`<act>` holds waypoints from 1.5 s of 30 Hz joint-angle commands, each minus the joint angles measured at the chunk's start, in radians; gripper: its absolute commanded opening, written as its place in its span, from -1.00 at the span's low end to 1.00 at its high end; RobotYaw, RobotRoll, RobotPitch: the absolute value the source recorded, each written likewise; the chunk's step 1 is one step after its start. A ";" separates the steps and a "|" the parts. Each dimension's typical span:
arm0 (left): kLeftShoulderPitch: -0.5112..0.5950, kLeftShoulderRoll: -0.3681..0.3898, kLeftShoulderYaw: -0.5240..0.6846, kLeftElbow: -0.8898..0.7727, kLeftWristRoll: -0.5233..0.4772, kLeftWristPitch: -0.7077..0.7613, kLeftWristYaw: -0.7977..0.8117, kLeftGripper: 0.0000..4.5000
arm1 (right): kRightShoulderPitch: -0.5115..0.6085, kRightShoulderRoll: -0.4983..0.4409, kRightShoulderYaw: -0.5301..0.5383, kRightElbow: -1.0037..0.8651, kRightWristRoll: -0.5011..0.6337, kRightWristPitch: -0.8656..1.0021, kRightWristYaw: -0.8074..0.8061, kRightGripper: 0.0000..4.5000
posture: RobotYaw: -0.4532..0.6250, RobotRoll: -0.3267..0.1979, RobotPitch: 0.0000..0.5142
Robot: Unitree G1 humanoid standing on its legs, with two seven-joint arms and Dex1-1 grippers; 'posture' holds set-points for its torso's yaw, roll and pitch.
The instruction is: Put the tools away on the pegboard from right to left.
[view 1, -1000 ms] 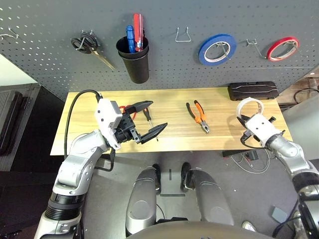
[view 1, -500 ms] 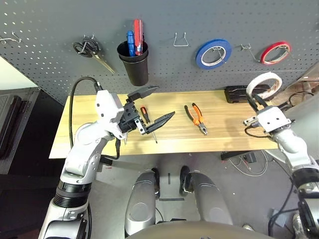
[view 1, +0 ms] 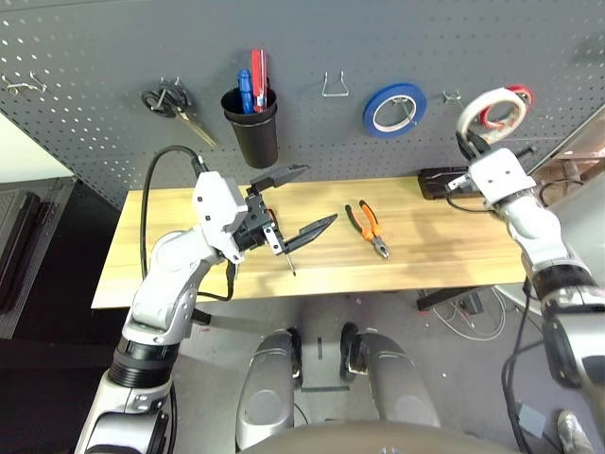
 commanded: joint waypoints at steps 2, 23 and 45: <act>0.003 0.012 -0.019 0.010 0.025 0.000 -0.006 1.00 | -0.069 0.028 0.026 0.092 -0.019 0.106 0.003 -0.99 | 0.10 0.25 -0.53; 0.017 0.086 -0.056 0.060 0.110 0.114 0.003 1.00 | 0.216 0.063 -0.043 -0.143 0.110 -0.120 -0.007 0.98 | 0.07 0.25 -0.45; 0.012 0.232 -0.178 0.094 0.313 0.260 -0.021 1.00 | 0.278 0.220 0.029 -0.609 0.221 1.138 0.288 0.98 | 0.09 0.25 -0.30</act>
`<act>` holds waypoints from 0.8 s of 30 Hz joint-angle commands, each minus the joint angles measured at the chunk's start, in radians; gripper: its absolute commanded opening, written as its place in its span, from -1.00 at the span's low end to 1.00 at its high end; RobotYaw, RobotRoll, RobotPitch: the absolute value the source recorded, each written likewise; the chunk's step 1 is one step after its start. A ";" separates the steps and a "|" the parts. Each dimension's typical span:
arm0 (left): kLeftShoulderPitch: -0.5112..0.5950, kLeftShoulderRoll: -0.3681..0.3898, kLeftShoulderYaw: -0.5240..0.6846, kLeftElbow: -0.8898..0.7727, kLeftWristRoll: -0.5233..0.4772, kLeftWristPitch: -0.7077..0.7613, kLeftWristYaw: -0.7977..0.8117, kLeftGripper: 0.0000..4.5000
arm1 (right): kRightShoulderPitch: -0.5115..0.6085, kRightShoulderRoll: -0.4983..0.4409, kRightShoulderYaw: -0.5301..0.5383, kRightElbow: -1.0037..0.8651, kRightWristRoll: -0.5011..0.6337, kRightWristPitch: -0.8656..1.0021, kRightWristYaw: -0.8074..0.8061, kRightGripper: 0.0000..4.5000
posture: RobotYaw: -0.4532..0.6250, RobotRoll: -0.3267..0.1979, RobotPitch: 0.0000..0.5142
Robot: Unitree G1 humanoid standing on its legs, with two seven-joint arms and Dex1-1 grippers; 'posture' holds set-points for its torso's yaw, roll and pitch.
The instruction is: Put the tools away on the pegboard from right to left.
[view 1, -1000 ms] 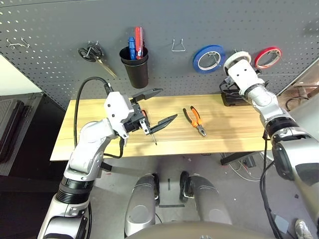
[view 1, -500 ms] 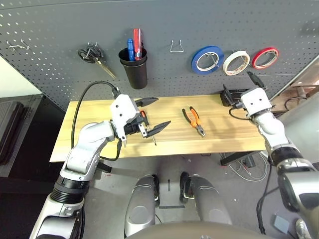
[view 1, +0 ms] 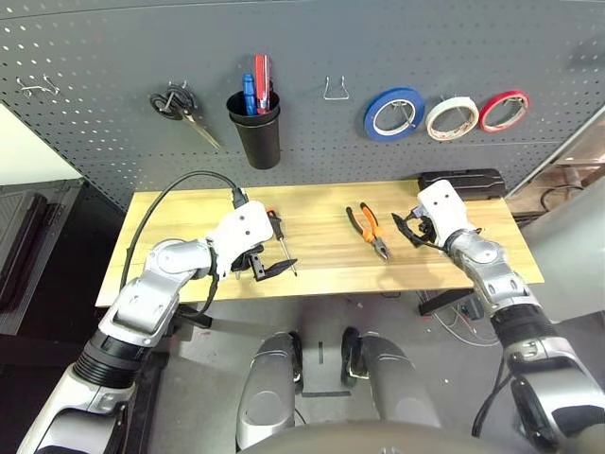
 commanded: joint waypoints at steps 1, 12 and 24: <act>0.006 -0.003 -0.022 0.007 0.017 0.007 -0.008 1.00 | -0.051 0.017 0.007 0.038 0.011 0.131 0.012 0.98 | 0.10 0.25 -0.29; 0.019 -0.001 -0.027 -0.022 0.020 0.039 -0.004 1.00 | -0.272 0.116 -0.010 0.314 0.021 0.357 -0.035 0.98 | 0.15 0.25 -0.18; 0.016 -0.008 -0.029 -0.038 0.024 0.070 0.000 1.00 | -0.352 0.190 0.005 0.566 -0.005 0.298 -0.111 0.98 | 0.18 0.25 -0.08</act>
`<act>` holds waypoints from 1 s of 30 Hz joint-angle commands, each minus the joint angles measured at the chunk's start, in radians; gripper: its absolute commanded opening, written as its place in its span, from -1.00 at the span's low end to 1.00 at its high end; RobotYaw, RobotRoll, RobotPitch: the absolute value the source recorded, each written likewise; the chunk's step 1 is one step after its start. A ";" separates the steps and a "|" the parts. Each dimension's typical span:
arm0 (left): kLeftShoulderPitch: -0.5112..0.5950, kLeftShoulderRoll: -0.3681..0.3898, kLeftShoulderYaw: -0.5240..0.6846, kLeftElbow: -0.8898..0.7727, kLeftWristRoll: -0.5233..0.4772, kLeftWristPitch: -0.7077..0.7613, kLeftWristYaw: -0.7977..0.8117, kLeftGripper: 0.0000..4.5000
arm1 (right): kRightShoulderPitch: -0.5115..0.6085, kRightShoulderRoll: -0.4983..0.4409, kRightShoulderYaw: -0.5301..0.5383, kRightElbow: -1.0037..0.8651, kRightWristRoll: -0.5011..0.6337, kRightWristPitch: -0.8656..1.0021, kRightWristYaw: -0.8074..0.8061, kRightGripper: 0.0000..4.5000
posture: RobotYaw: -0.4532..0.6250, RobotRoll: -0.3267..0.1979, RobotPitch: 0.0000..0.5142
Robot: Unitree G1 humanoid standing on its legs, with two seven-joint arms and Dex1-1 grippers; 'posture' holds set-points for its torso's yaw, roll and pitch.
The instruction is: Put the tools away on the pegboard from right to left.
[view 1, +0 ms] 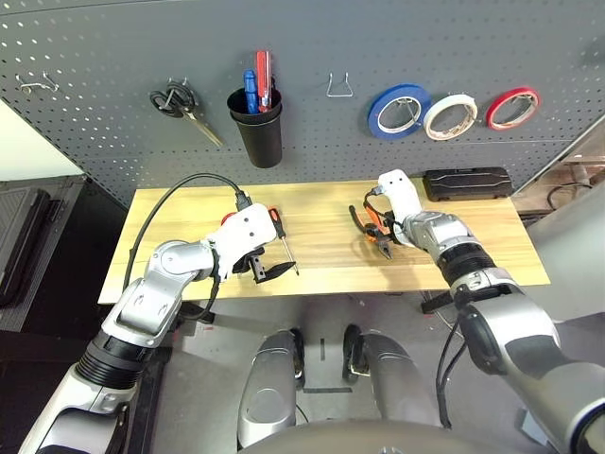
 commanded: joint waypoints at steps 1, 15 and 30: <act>0.013 -0.004 -0.019 -0.030 0.008 0.017 -0.002 1.00 | -0.027 0.014 -0.001 0.077 -0.011 -0.027 -0.023 0.98 | 0.18 0.25 -0.07; 0.031 -0.008 -0.028 -0.084 0.003 0.068 0.003 1.00 | -0.100 0.041 0.000 0.261 -0.035 -0.130 -0.048 0.98 | 0.23 0.25 0.12; 0.050 -0.012 -0.031 -0.132 -0.002 0.115 0.012 1.00 | -0.093 0.039 0.007 0.298 -0.073 -0.192 -0.057 0.73 | 0.26 0.25 0.19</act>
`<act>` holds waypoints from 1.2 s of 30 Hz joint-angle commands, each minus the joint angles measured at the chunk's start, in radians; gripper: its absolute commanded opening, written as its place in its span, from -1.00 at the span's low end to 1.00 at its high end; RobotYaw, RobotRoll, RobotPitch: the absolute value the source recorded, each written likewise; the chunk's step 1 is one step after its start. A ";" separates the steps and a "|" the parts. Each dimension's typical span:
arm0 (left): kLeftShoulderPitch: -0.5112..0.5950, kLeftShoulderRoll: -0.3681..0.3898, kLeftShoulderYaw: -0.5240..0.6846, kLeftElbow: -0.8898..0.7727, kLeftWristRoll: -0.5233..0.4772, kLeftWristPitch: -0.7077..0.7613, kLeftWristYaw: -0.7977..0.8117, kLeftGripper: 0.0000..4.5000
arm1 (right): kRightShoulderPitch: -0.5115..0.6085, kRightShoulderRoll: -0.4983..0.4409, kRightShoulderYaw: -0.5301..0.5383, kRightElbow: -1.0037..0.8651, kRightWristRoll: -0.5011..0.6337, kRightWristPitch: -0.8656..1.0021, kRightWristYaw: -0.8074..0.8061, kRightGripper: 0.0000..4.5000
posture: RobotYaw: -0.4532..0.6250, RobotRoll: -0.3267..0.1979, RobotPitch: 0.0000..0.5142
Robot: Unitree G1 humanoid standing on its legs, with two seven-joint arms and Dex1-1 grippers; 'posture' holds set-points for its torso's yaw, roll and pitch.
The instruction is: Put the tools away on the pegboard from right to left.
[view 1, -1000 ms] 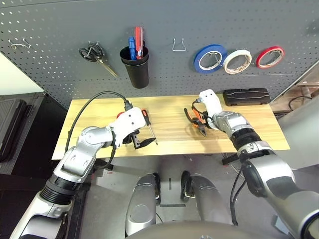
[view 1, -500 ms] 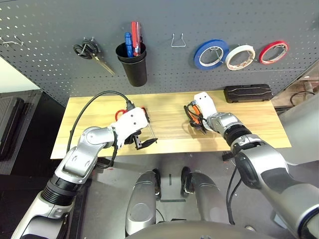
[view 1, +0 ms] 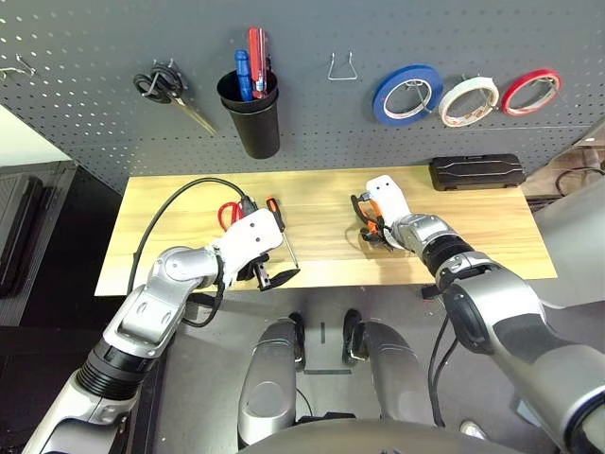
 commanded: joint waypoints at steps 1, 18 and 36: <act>0.017 -0.005 -0.018 -0.019 -0.002 0.013 0.001 1.00 | 0.022 0.001 0.007 0.034 -0.020 -0.013 -0.011 0.58 | 0.26 0.25 0.19; 0.002 -0.040 0.007 0.003 -0.020 -0.010 0.016 1.00 | 0.137 -0.078 0.068 -0.194 -0.083 -0.227 0.034 -0.05 | 0.24 0.25 0.02; 0.004 -0.191 0.252 -0.142 -0.298 -0.044 0.094 1.00 | 0.636 -0.167 -0.063 -1.163 0.126 -0.578 0.095 -0.05 | 0.28 0.25 -0.34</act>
